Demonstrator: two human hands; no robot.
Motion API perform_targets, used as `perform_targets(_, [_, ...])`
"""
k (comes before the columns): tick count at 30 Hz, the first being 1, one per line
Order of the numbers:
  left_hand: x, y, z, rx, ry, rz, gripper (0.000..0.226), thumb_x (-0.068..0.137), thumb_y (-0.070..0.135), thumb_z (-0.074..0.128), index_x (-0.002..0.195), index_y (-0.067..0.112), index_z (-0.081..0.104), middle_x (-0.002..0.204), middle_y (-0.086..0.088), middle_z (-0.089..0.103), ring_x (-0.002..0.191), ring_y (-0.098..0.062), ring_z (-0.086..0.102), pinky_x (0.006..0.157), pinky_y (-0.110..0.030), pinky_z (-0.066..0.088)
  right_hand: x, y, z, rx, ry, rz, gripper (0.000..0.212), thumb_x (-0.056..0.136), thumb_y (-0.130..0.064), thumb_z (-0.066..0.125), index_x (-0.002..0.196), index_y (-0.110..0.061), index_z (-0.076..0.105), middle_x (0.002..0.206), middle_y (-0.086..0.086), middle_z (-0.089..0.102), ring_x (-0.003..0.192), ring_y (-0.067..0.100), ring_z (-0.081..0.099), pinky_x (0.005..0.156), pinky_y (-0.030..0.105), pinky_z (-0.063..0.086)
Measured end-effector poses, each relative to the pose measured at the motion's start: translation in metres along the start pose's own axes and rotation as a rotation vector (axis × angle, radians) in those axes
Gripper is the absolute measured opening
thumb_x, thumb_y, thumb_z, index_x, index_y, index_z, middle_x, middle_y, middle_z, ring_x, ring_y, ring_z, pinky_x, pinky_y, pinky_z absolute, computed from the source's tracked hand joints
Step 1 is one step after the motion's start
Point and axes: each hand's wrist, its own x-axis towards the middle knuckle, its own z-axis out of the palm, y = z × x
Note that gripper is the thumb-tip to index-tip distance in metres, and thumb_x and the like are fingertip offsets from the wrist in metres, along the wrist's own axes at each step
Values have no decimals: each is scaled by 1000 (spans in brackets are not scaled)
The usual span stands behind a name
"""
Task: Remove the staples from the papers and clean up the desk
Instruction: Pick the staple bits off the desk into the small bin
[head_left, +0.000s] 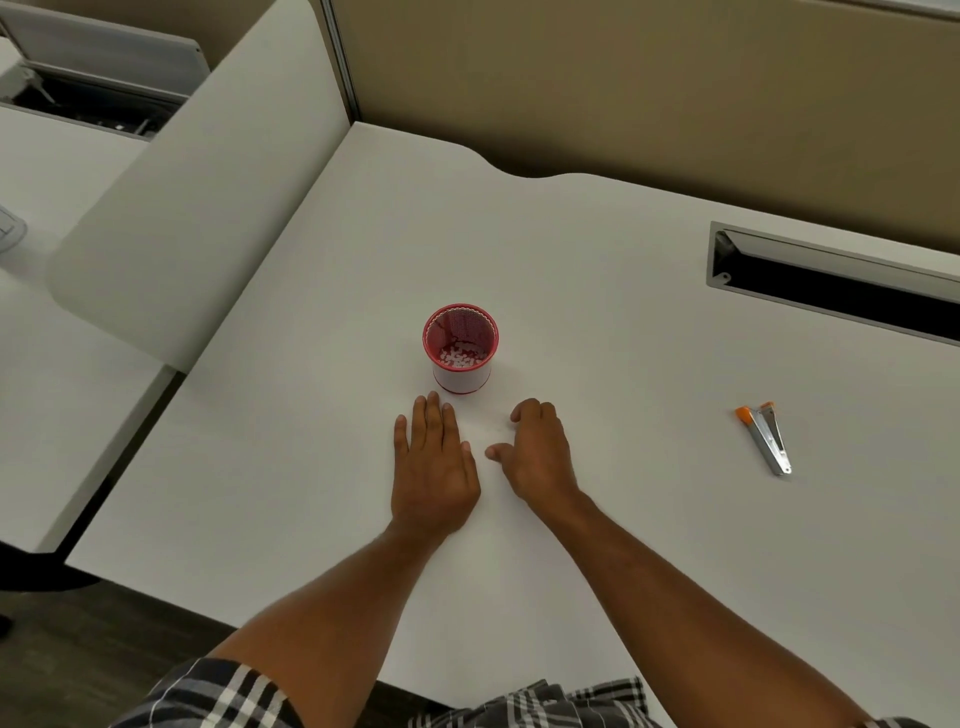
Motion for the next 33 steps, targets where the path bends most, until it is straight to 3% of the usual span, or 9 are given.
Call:
perform_targets(8, [0, 1, -1, 2, 3, 0, 62, 99, 33, 24, 152, 1, 28, 162, -19, 24, 152, -32, 17, 123, -53, 15, 15, -2, 0, 119, 99, 31, 32, 84, -22, 73, 106, -13, 51, 108, 4, 53, 96, 21, 58, 82, 29, 51])
perform_targets(16, [-1, 0, -1, 7, 9, 9, 62, 100, 35, 24, 152, 2, 29, 162, -19, 25, 152, -33, 17, 123, -54, 16, 0, -4, 12, -30, 161, -33, 54, 75, -53, 73, 108, -17, 52, 107, -1, 52, 100, 16, 48, 74, 24, 45])
perform_targets(23, [-1, 0, -2, -2, 6, 8, 62, 100, 33, 26, 152, 1, 28, 162, -20, 24, 152, -32, 16, 123, -54, 16, 15, 8, -5, 151, 120, 55, 27, 88, -28, 67, 105, -14, 52, 106, 3, 57, 95, 21, 58, 78, 27, 46])
perform_targets(29, [-1, 1, -3, -1, 30, 10, 61, 98, 31, 27, 150, -1, 32, 159, -22, 28, 150, -35, 21, 122, -54, 17, -3, 27, -8, 32, 10, -29, 52, 78, -32, 78, 117, -17, 48, 118, 1, 49, 108, 17, 49, 85, 28, 46])
perform_targets(33, [-2, 1, -2, 0, 28, 16, 60, 98, 29, 31, 150, -1, 32, 160, -22, 28, 151, -34, 20, 122, -55, 17, 12, 15, -11, 5, 54, -4, 51, 76, -39, 78, 114, -17, 51, 114, 1, 53, 106, 19, 51, 82, 33, 49])
